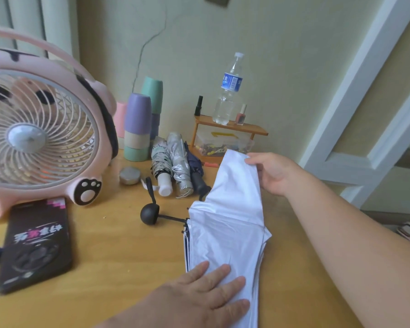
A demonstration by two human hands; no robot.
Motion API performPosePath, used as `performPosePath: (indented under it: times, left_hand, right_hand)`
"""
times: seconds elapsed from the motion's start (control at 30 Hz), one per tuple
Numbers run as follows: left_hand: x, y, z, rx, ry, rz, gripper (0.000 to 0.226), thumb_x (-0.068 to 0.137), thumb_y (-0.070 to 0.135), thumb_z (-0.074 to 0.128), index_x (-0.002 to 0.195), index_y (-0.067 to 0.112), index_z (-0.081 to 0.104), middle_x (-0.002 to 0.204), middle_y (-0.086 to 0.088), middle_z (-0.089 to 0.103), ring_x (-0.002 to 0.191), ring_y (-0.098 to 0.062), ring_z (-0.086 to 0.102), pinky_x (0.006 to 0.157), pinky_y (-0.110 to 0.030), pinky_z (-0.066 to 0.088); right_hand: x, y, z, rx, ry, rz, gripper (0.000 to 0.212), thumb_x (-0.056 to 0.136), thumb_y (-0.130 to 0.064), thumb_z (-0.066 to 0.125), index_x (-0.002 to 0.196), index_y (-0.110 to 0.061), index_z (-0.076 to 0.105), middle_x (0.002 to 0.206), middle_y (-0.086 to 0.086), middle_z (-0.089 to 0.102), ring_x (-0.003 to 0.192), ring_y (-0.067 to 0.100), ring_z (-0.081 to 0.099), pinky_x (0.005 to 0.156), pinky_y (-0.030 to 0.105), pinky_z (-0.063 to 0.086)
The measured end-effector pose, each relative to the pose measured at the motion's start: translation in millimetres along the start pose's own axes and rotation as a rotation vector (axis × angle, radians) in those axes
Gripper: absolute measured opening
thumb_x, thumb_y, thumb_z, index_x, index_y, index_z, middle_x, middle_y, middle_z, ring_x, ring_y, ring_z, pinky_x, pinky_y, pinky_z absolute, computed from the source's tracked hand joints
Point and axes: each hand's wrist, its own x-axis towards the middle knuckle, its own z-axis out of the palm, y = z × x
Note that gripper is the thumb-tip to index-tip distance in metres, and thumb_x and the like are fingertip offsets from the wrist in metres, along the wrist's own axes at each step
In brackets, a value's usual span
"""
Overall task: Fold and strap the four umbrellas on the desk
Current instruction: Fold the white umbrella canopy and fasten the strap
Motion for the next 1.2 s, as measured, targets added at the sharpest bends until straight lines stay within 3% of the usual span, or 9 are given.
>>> performPosePath:
  times: [0.23,0.33,0.47,0.53,0.63,0.7,0.83,1.03,1.2]
  left_hand:
    - [-1,-2,-13,-0.009,-0.145,-0.011,0.054,0.110,0.032,-0.002,0.141,0.034,0.042,0.146,0.014,0.057,0.130,-0.016,0.058,0.101,-0.030,0.053]
    - [6,1,-18,0.023,-0.223,0.052,0.072,0.100,0.046,-0.015,0.157,0.028,0.023,0.166,0.012,0.015,0.153,-0.022,0.002,0.122,-0.047,0.028]
    - [-1,2,-22,-0.105,-0.272,-0.045,0.065,0.108,0.041,-0.003,0.140,0.037,0.052,0.144,0.017,0.057,0.131,-0.009,0.056,0.103,-0.026,0.046]
    - [0,3,-27,-0.094,-0.253,-0.039,0.071,0.106,0.049,-0.005,0.142,0.041,0.055,0.150,0.016,0.051,0.139,-0.012,0.049,0.108,-0.029,0.044]
    - [2,5,-25,-0.223,-0.266,0.004,0.074,0.099,0.067,-0.003,0.156,0.037,0.035,0.165,0.011,0.022,0.153,-0.019,0.010,0.122,-0.047,0.024]
    - [2,8,-37,-0.244,-0.253,-0.073,0.062,0.104,0.066,0.011,0.156,0.041,0.034,0.165,0.015,0.025,0.154,-0.014,0.015,0.124,-0.038,0.012]
    - [2,13,-38,-0.474,-0.246,-0.032,0.063,0.102,0.066,0.025,0.160,0.047,0.006,0.165,0.024,-0.013,0.149,-0.002,-0.027,0.113,-0.019,-0.026]
    - [-1,11,-46,-0.609,-0.247,-0.042,0.051,0.105,0.061,0.021,0.155,0.052,0.025,0.164,0.032,0.003,0.150,0.008,-0.014,0.123,-0.023,-0.012]
    - [-3,11,-41,-0.552,-0.123,-0.044,0.042,0.107,0.050,0.032,0.148,0.053,0.038,0.162,0.031,0.022,0.154,0.001,0.010,0.118,-0.019,-0.007]
  right_hand:
    - [-75,-13,-12,0.010,-0.063,-0.164,0.030,0.086,0.008,0.066,0.116,0.004,0.071,0.112,0.021,0.074,0.093,0.027,0.072,0.080,0.033,0.062]
    - [-107,-13,-11,-0.112,-0.073,-0.206,0.021,0.085,0.012,0.066,0.103,0.005,0.074,0.099,0.018,0.078,0.087,0.024,0.076,0.075,0.029,0.063]
    - [-126,-23,-13,-0.131,0.005,-0.265,0.014,0.084,0.012,0.069,0.095,0.005,0.073,0.091,0.016,0.078,0.084,0.023,0.077,0.073,0.029,0.063]
    - [-130,-31,-16,-0.086,0.017,-0.276,0.013,0.084,0.012,0.069,0.095,0.006,0.071,0.089,0.016,0.078,0.080,0.021,0.076,0.070,0.028,0.063]
    - [-129,-43,-18,-0.044,0.037,-0.329,0.011,0.085,0.011,0.068,0.095,0.007,0.070,0.086,0.014,0.077,0.077,0.021,0.076,0.069,0.028,0.062]
    - [-123,-51,-17,-0.026,0.057,-0.355,0.010,0.086,0.011,0.068,0.095,0.007,0.068,0.082,0.013,0.076,0.074,0.021,0.076,0.067,0.028,0.062]
    - [-101,-57,-12,-0.099,0.076,-0.322,0.009,0.088,0.011,0.068,0.089,0.002,0.067,0.074,0.010,0.076,0.069,0.019,0.075,0.067,0.031,0.064]
    - [-88,-45,-7,-0.301,0.190,-0.332,0.014,0.088,0.005,0.073,0.081,-0.006,0.067,0.072,0.008,0.069,0.056,0.013,0.066,0.060,0.026,0.062]
    - [-126,-27,1,-0.676,0.307,-0.624,0.009,0.086,-0.017,0.079,0.081,-0.023,0.075,0.081,-0.008,0.068,0.052,-0.006,0.054,0.053,0.008,0.040]
